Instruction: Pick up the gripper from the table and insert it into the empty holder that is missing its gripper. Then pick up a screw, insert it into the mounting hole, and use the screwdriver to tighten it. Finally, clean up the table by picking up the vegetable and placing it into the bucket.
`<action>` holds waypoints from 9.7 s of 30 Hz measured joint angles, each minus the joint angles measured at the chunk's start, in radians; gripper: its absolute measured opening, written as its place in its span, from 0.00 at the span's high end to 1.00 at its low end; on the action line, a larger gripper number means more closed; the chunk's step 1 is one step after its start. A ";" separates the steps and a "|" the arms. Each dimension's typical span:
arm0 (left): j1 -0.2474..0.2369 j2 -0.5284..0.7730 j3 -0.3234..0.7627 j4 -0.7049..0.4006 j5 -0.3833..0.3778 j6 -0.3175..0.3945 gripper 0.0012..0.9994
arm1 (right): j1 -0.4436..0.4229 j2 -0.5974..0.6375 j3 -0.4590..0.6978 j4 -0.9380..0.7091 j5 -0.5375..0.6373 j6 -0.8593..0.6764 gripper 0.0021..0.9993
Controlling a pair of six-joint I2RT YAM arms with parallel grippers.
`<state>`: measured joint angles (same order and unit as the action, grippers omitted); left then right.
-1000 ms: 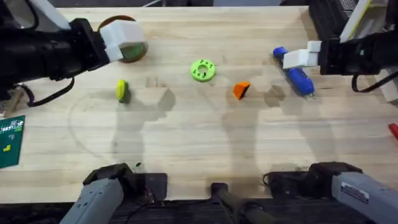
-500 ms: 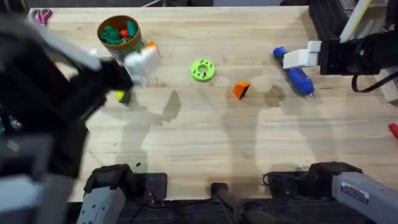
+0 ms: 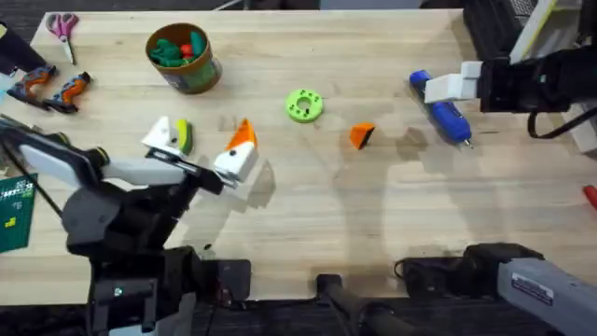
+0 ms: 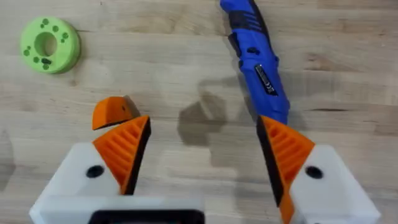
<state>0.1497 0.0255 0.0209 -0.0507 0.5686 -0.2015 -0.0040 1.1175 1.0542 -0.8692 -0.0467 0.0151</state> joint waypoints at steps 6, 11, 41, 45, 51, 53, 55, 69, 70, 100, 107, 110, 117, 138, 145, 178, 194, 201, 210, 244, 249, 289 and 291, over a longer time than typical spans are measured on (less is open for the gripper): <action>-0.044 -0.015 -0.011 -0.013 0.097 0.131 0.01 | 0.000 0.000 0.000 0.000 0.000 0.000 0.01; -0.099 -0.015 -0.011 -0.016 0.148 0.225 0.01 | 0.000 0.000 0.000 0.000 0.000 0.000 0.01; -0.127 -0.015 -0.011 -0.019 0.197 0.272 0.01 | 0.000 0.000 0.000 0.000 0.000 0.000 0.01; -0.127 -0.015 -0.011 -0.018 0.195 0.228 0.01 | 0.000 0.000 0.000 0.000 0.000 0.000 0.01; -0.127 -0.015 -0.011 -0.018 0.194 0.166 0.01 | 0.000 0.000 0.000 -0.005 -0.005 0.000 0.01; -0.127 -0.015 -0.011 -0.018 0.194 0.163 0.01 | 0.000 0.000 0.000 -0.005 -0.016 -0.001 0.01; -0.127 -0.015 -0.011 -0.018 0.194 0.163 0.01 | 0.006 0.000 0.000 -0.005 -0.027 -0.013 0.01; -0.127 -0.015 -0.011 -0.018 0.193 0.162 0.01 | 0.381 0.176 0.089 -0.077 -0.041 -0.098 0.01; -0.127 -0.015 -0.011 -0.018 0.193 0.162 0.01 | 0.410 0.191 0.092 -0.083 -0.042 -0.104 0.01; -0.127 -0.015 -0.011 -0.018 0.194 0.162 0.01 | 0.490 0.425 0.093 0.027 0.058 -0.128 0.01; -0.127 -0.015 -0.011 -0.018 0.194 0.162 0.01 | 0.490 0.425 0.093 0.011 0.058 -0.129 0.18; -0.127 -0.015 -0.011 -0.018 0.194 0.162 0.01 | 0.490 0.425 0.093 0.005 0.058 -0.132 0.35; -0.127 -0.015 -0.011 -0.018 0.194 0.162 0.01 | 0.490 0.445 0.096 0.007 0.065 -0.135 0.97; -0.127 -0.015 -0.011 -0.023 0.237 0.163 0.01 | 0.333 0.454 0.306 -0.057 -0.628 -0.134 0.99; -0.127 -0.015 -0.011 -0.027 0.280 0.162 0.01 | 0.309 0.454 0.221 0.070 -0.919 -0.125 0.99; -0.127 -0.015 -0.011 -0.043 0.407 0.163 0.01 | 0.478 0.681 -0.070 0.896 -1.381 0.644 0.99; -0.127 -0.015 -0.011 -0.043 0.408 0.163 0.01 | 0.479 0.699 -0.070 1.101 -1.380 0.802 0.99; -0.127 -0.015 -0.011 -0.043 0.407 0.163 0.01 | 0.480 0.699 -0.070 1.141 -1.379 0.823 0.99; -0.126 -0.015 -0.011 -0.043 0.400 0.159 0.01 | 0.509 0.721 -0.070 1.162 -1.378 0.827 0.99; -0.123 -0.014 -0.011 -0.045 0.392 0.117 0.01 | 0.573 0.739 -0.067 1.318 -1.204 1.004 0.99; -0.119 -0.013 -0.011 -0.044 0.379 0.113 0.01 | 0.588 0.739 -0.066 1.326 -1.181 1.007 0.99; -0.123 -0.014 -0.009 -0.044 0.374 0.125 0.01 | 0.633 0.735 -0.060 1.328 -1.080 1.047 0.62; -0.122 -0.014 -0.009 -0.044 0.374 0.127 0.01 | 0.636 0.742 -0.060 1.325 -1.071 1.047 0.55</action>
<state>0.0277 0.0111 0.0120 -0.0952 0.9428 -0.0750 0.6319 1.8591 0.9939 0.4562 -1.1181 1.0624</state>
